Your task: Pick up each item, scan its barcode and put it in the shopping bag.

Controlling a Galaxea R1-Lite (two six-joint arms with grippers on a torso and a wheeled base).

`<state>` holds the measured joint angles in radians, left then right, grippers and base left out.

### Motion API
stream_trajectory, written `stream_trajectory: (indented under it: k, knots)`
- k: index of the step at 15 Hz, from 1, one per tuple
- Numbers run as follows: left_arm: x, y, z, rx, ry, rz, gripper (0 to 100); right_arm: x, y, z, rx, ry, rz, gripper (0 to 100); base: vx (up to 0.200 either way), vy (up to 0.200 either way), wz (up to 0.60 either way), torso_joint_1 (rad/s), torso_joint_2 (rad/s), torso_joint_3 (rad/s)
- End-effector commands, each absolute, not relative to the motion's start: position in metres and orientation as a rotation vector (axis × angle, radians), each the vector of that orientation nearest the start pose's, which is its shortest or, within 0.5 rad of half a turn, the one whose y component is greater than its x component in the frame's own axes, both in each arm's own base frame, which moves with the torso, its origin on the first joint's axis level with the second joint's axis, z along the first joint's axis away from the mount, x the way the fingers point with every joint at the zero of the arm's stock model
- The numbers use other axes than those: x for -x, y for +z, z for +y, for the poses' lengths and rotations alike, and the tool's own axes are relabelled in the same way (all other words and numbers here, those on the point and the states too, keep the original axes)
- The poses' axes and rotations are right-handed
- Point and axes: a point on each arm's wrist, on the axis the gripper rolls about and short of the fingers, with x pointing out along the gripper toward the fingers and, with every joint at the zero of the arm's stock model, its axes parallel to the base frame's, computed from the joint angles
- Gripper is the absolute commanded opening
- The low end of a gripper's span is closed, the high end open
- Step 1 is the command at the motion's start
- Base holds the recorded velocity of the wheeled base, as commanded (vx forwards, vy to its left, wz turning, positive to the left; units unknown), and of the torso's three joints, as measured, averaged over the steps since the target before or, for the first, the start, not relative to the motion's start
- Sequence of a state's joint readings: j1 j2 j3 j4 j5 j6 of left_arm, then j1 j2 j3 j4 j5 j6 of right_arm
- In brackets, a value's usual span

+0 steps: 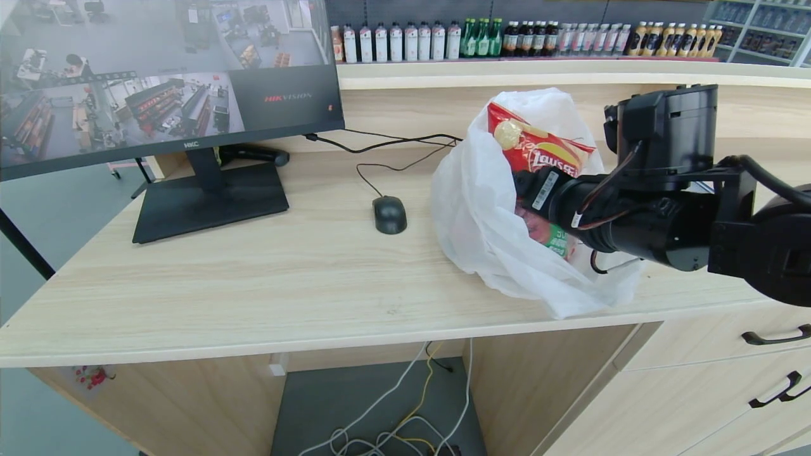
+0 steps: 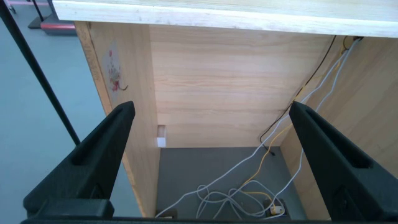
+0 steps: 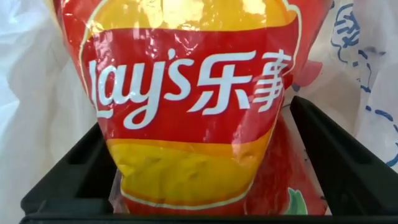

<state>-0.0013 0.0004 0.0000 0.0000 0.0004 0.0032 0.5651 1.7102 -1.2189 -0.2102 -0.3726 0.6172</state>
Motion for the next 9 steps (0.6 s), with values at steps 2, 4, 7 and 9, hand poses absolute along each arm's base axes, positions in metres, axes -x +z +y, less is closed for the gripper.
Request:
stream_trajectory:
  k: [2, 4, 7, 9]
  knots:
    - [0.023, 0.075, 0.0, -0.003, 0.002, 0.0, 100, -0.269, 0.27, 0.163, -0.475, 0.126, 0.254, 100, 0.0, 0.0, 0.0, 0.0, 0.0, 0.0]
    - [0.023, 0.075, 0.0, -0.003, -0.002, 0.0, 100, -0.263, 0.277, 0.16, -0.441, 0.14, 0.23, 100, 0.0, 0.0, 0.0, 0.0, 0.0, 0.0]
    - [0.023, 0.075, 0.0, -0.003, -0.002, 0.0, 100, -0.252, 0.289, 0.153, -0.391, 0.156, 0.19, 100, 0.0, 0.0, 0.0, 0.0, 0.0, 0.0]
    - [0.023, 0.075, 0.0, -0.003, 0.0, 0.0, 100, -0.242, 0.298, 0.146, -0.34, 0.167, 0.159, 100, 0.0, 0.0, 0.0, 0.0, 0.0, 0.0]
